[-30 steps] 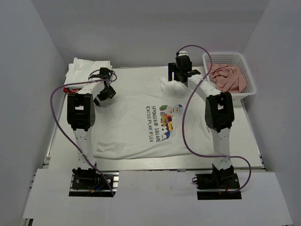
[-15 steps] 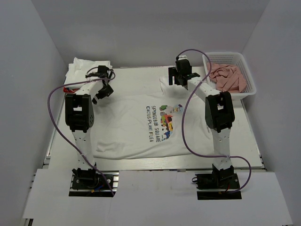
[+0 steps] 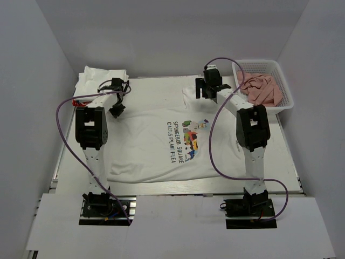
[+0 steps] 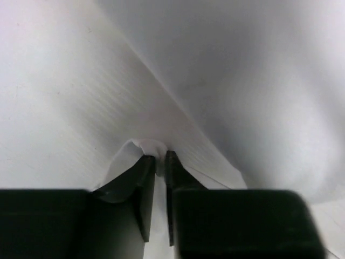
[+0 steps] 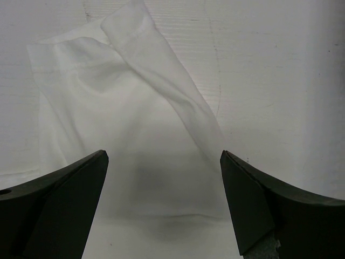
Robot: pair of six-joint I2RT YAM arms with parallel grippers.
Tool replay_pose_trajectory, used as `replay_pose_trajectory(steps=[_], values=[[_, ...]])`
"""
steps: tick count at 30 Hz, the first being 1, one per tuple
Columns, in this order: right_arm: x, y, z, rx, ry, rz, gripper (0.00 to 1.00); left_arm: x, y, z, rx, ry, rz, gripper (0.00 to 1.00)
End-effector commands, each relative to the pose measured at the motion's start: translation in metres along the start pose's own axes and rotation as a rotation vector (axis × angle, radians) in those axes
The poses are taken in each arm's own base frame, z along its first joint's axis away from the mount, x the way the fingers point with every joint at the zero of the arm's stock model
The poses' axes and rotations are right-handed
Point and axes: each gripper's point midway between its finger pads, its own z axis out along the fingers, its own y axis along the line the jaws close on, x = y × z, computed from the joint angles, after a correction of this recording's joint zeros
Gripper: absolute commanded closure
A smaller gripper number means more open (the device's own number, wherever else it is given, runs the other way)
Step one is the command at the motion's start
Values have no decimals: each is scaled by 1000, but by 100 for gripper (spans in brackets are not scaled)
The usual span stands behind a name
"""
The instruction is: Fold and stack the t-shirts
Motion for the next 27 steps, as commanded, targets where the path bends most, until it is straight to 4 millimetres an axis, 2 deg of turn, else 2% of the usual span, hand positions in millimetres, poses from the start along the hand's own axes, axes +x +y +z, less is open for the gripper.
replay_pose_trajectory(steps=[1,2,3,5,6,7,8,10,11,12,14,15,16,18,20,21,24,25,26,27], values=[[-32,-7,-9,7,-81,11,10,5,6,-4,2,16,2,78],[-41,-5,-8,4,-104,13,10,8,7,-3,-4,22,-4,88],[-50,-6,-7,-2,-125,5,10,8,7,-3,-4,23,-4,92],[-47,-3,9,-3,-129,-6,10,7,5,-6,10,25,-8,100],[-58,-5,15,0,-154,-17,10,7,5,-6,11,25,-8,100],[-59,-4,20,-2,-162,-26,10,4,5,-10,16,19,-2,100],[-54,-3,36,1,-174,-32,10,6,4,-10,25,27,-2,100],[-76,6,42,-38,-252,-54,10,12,7,-11,26,42,3,100],[-63,11,57,-56,-227,-91,10,10,6,-15,40,42,-2,100],[-82,17,57,-90,-293,-100,10,12,7,-16,43,39,-3,100],[-85,24,69,-119,-309,-99,10,12,10,-19,44,38,5,100],[-77,29,79,-141,-300,-105,10,13,10,-17,45,37,5,100],[-92,31,77,-151,-336,-101,10,10,10,-22,53,29,0,100],[-80,35,91,-158,-322,-88,10,8,8,-23,74,18,15,100],[-82,31,93,-142,-328,-63,20,8,8,-23,74,18,16,100],[-88,26,91,-119,-351,-54,33,8,8,-23,74,18,26,100],[-88,19,93,-93,-367,6,53,4,7,-24,73,5,23,100],[-95,16,89,-90,-387,12,64,6,9,-24,67,12,26,100],[-92,14,90,-86,-379,13,73,1,6,-27,75,3,21,100],[-105,11,78,-82,-407,11,100,-1,7,-30,80,-4,27,100]])
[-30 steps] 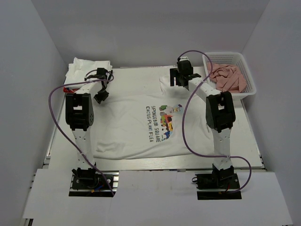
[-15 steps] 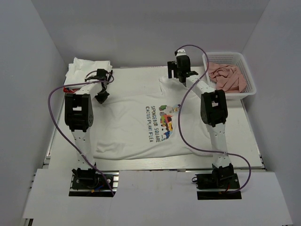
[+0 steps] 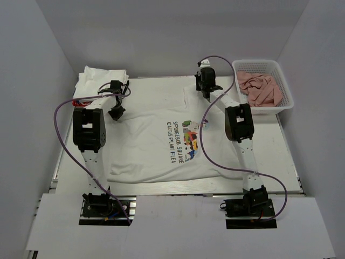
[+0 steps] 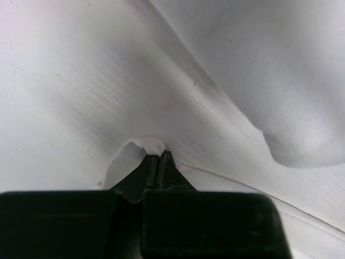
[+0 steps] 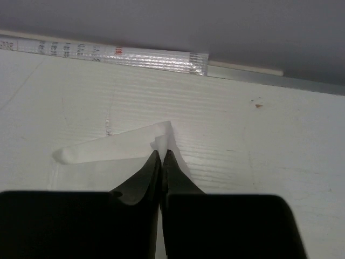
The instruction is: Fold and stack the t-shirts
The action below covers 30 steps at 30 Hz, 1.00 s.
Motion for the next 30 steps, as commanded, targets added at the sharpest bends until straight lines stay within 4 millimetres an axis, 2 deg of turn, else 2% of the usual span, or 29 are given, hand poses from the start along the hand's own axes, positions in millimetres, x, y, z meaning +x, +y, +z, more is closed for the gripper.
replay_pose_trajectory(steps=[1,2,3,4,5,7,8,9,10,11,12,13,14,15,16,17,18,19,20,21,22,23,24,25,26,27,28,29,30], values=[[-70,-15,-22,41,-168,41,100,-15,1,-23,36,-27,-1,100],[-66,-14,-30,35,-174,24,100,-17,-3,-30,40,-41,6,100],[-71,-12,-36,21,-186,-23,100,-17,-3,-30,40,-41,6,100],[-91,-11,-49,0,-227,-39,100,-24,-3,-41,57,-62,4,100],[-100,-9,-63,-12,-237,-76,100,-22,-5,-46,65,-66,10,100],[-80,-8,-74,-31,-182,-148,100,-25,-4,-52,84,-88,-2,100],[-112,-6,-101,-49,-234,-174,100,-25,0,-59,92,-99,3,100],[-95,-9,-106,-57,-194,-214,100,-24,3,-63,94,-101,2,100],[-92,-8,-123,-64,-184,-227,100,-26,3,-66,102,-111,-3,100],[-106,-13,-142,-48,-204,-244,100,-22,8,-66,97,-106,9,100],[-64,-15,-145,-53,-114,-263,100,-25,7,-75,120,-120,0,100],[-79,-19,-165,-41,-144,-273,100,-24,9,-78,122,-122,-2,100],[-74,-19,-174,-47,-128,-279,100,-17,14,-77,120,-106,14,100],[-86,-22,-202,-44,-160,-286,100,-13,10,-81,140,-105,19,100],[-63,-20,-208,-58,-120,-301,100,-16,12,-89,156,-124,9,100],[-63,-20,-217,-60,-123,-303,100,-7,19,-87,144,-109,17,100],[-70,-16,-242,-69,-157,-303,100,-4,18,-91,154,-116,21,100],[-50,-14,-247,-88,-112,-295,100,4,25,-89,143,-103,28,100],[-41,-15,-253,-88,-94,-284,100,3,28,-97,155,-115,12,100],[-56,-12,-273,-95,-135,-273,100,5,31,-100,156,-116,12,100],[-31,-14,-277,-91,-75,-272,100,11,34,-100,152,-119,20,100],[-39,-14,-290,-85,-100,-269,100,13,37,-102,153,-121,19,100],[-33,-14,-302,-81,-87,-271,100,16,41,-106,157,-124,8,100],[-44,-15,-315,-65,-115,-267,100,12,40,-111,171,-140,-1,100],[-31,-17,-320,-57,-89,-264,100,21,43,-110,167,-129,12,100],[-27,-19,-332,-48,-68,-260,100,27,46,-111,178,-122,13,100],[-31,-21,-343,-25,-92,-253,100,33,45,-108,181,-117,12,100],[-11,-26,-349,-16,-25,-259,100,36,47,-112,195,-113,2,100],[-3,-27,-354,-10,-11,-249,100,40,49,-111,191,-106,-10,100]])
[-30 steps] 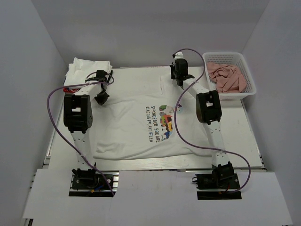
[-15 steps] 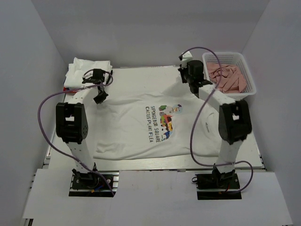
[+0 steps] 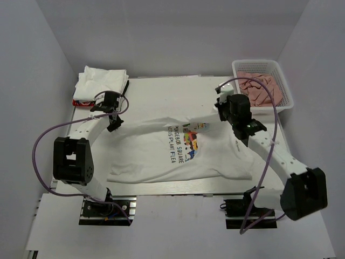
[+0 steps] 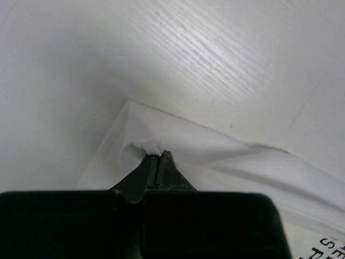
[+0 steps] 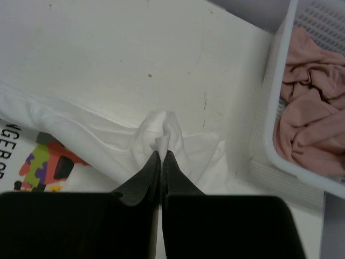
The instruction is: Fold and stack the t-shirts
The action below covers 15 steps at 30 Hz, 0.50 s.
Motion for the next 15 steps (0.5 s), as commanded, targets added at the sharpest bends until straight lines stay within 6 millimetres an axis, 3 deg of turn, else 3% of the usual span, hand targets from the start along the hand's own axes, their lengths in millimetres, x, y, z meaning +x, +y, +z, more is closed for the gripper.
replay_pose_trajectory(steps=[1,2,4,7,9,13,15], values=[[6,-14,-38,92,20,38,100,7,-2,-13,49,-21,-40,100],[21,-10,-44,86,77,40,100,12,-2,-14,53,-18,-31,100],[23,-3,-54,66,83,89,100,23,8,-18,18,-3,-46,100],[27,9,-66,39,117,127,100,25,26,-25,-48,-34,-57,100],[36,17,-74,35,168,151,100,25,26,-30,-45,-50,-68,100],[80,23,-87,80,308,160,100,31,25,-32,-38,-37,-68,100],[96,32,-95,80,360,199,100,44,34,-29,-96,1,-63,100]])
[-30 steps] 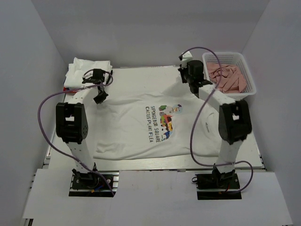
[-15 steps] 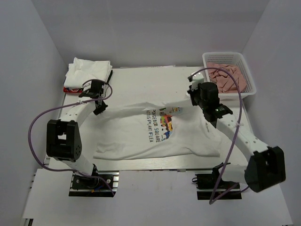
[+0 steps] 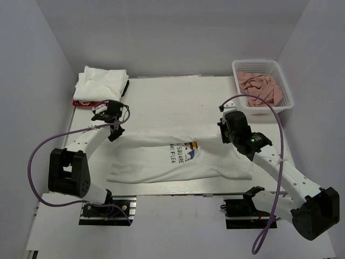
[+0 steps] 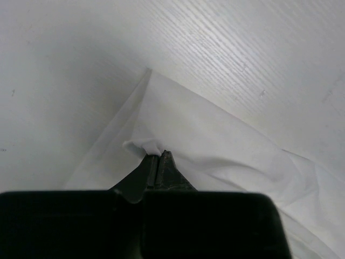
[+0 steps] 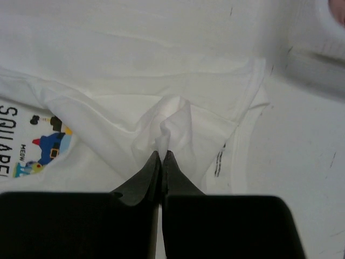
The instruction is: Fold and stack the t-shirts
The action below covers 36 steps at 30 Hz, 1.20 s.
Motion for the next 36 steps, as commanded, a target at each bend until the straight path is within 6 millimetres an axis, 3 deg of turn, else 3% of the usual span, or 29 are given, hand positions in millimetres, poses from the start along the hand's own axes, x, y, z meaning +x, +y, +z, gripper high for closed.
replay_pose_trajectory(steps=[1,3,8,9,10,12,15,16,22,23,25,26,29,30,31,34,35,36], values=[[47,-1,-11,54,133,64,100,6,17,-5,-84,-11,-22,100],[70,1,-15,72,196,105,100,14,28,-3,-141,4,-46,100],[78,6,-24,76,190,153,100,32,41,-1,-166,38,-65,96],[74,7,-27,68,170,152,100,31,42,-4,-164,34,-78,90],[73,17,-26,15,164,151,100,33,45,-5,-175,44,-71,57],[71,26,-30,-43,152,109,82,34,59,-12,-250,47,-99,49],[63,41,-36,-145,105,86,51,22,61,-30,-259,24,-144,16],[57,42,-41,-161,71,99,10,19,62,-36,-258,23,-145,0],[34,44,-55,-210,-37,132,10,-9,36,-60,-99,-34,-192,0],[25,42,-52,-189,-78,158,10,-8,30,-60,-66,-22,-182,0],[26,46,-43,-190,-69,179,10,-12,14,-57,1,-21,-152,0],[14,52,-41,-220,-103,193,10,-8,4,-53,34,9,-133,0],[17,59,-12,-191,-38,180,10,-1,-25,-43,134,59,-65,0],[10,54,-6,-141,-38,194,10,7,-30,-32,134,94,-40,0],[32,47,14,-57,71,175,10,13,-42,-30,177,120,-7,0],[18,25,26,108,98,243,10,31,-49,-15,174,179,27,0],[38,18,43,165,178,247,10,39,-52,-12,185,193,49,0],[42,19,45,155,212,255,10,50,-49,-7,172,210,64,0]])
